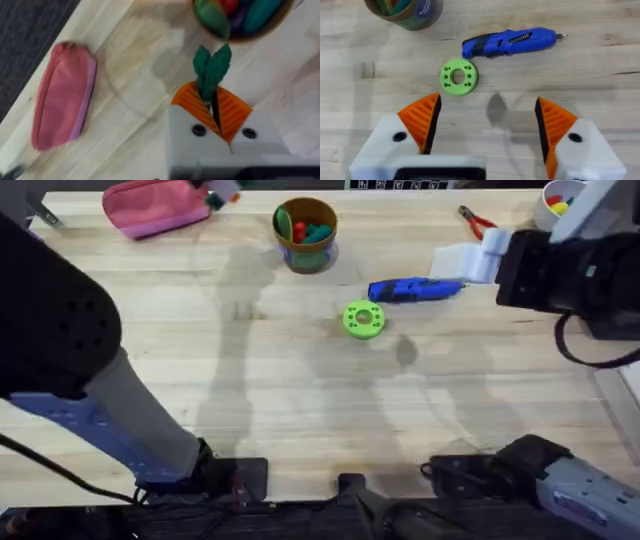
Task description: Pick up the gripper from the table and insert it into the empty holder that is missing its gripper. Then pick up a screw, insert it into the mounting hole, and use the screwdriver to tighten it. Finally, clean up the table by picking up the vegetable and placing it into the bucket.
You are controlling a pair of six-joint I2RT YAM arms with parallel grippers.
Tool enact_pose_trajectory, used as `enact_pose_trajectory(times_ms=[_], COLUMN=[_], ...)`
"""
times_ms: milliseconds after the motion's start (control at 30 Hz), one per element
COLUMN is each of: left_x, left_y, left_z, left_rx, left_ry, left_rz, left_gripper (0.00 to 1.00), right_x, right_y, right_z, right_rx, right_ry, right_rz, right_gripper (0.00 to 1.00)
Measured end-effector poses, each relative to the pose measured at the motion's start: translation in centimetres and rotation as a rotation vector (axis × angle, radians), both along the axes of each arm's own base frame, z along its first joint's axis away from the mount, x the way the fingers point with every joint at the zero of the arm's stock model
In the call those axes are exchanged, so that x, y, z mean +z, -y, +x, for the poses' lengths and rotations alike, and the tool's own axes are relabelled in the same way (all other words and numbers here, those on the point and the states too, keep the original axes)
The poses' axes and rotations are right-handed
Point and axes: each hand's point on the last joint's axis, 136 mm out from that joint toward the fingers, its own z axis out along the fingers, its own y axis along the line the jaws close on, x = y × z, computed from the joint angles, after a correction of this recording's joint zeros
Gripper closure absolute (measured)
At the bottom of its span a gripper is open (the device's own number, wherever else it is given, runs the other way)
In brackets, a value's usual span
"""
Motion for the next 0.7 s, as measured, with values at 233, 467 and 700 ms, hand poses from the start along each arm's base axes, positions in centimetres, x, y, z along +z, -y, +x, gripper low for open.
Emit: enact_pose_trajectory(times_ms=[233, 467, 700], left_x=[2.0, 2.0, -2.2], left_y=[6.1, 9.9, 11.7], left_z=[1.6, 2.1, 3.0], left_rx=[-0.024, -0.034, -0.036], left_ry=[0.075, 0.075, -0.011], left_rz=[-0.172, -0.246, -0.249], left_gripper=[0.974, 0.974, 0.974], right_x=[0.0, 0.0, 0.0], right_y=[0.0, 0.0, 0.0], right_z=[0.0, 0.0, 0.0], right_rx=[0.000, 0.001, 0.000], right_ry=[0.000, 0.000, 0.000], right_rz=[0.000, 0.000, 0.000], right_gripper=[0.010, 0.010, 0.010])
